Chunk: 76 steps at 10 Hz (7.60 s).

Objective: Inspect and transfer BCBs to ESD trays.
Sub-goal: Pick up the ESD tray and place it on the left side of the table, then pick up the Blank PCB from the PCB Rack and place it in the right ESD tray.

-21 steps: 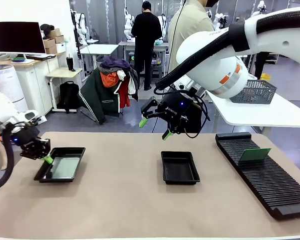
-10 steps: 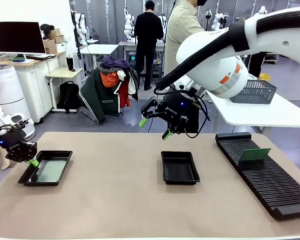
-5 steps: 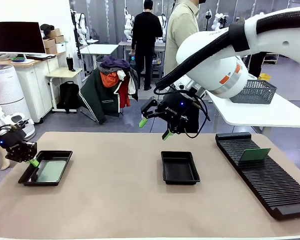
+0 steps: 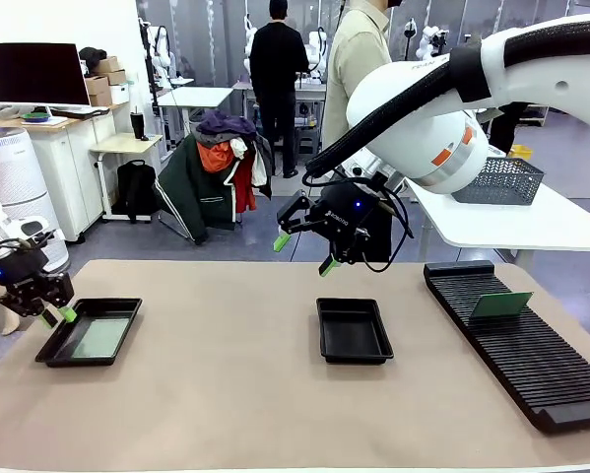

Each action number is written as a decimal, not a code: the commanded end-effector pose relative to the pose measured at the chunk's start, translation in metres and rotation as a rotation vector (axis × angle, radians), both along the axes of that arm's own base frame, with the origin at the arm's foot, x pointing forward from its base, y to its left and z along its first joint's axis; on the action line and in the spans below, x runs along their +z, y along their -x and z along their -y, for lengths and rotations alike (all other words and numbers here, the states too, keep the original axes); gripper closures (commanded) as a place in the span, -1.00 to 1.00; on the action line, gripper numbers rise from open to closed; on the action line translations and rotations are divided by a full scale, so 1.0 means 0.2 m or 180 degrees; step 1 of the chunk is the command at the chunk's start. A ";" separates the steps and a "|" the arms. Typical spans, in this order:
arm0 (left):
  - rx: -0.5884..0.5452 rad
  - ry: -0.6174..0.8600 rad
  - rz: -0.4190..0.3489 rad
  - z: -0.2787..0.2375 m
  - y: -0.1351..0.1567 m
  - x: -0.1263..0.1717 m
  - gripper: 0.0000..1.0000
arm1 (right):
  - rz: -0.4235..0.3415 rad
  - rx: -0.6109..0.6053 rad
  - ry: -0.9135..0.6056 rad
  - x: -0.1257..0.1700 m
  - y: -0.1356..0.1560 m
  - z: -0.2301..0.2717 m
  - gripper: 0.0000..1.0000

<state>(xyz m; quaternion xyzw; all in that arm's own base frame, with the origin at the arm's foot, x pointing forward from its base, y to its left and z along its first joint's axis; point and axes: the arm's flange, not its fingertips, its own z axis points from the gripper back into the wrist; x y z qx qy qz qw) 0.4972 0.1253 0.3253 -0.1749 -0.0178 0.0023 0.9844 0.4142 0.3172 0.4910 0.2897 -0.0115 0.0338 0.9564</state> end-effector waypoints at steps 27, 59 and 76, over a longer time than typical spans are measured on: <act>0.0044 -0.0955 -0.0074 0.28 0.21 0.79 -1.00 | -0.0010 -0.0056 0.0090 0.00 -0.01 -0.01 -1.00; 0.0044 -0.0955 -0.0074 0.28 0.21 0.79 -1.00 | 0.2101 0.4681 0.1361 1.20 0.44 1.94 -1.00; 0.0044 -0.0955 -0.0074 0.28 0.21 0.79 -1.00 | 0.2454 0.5108 0.1790 0.52 0.01 1.93 -1.00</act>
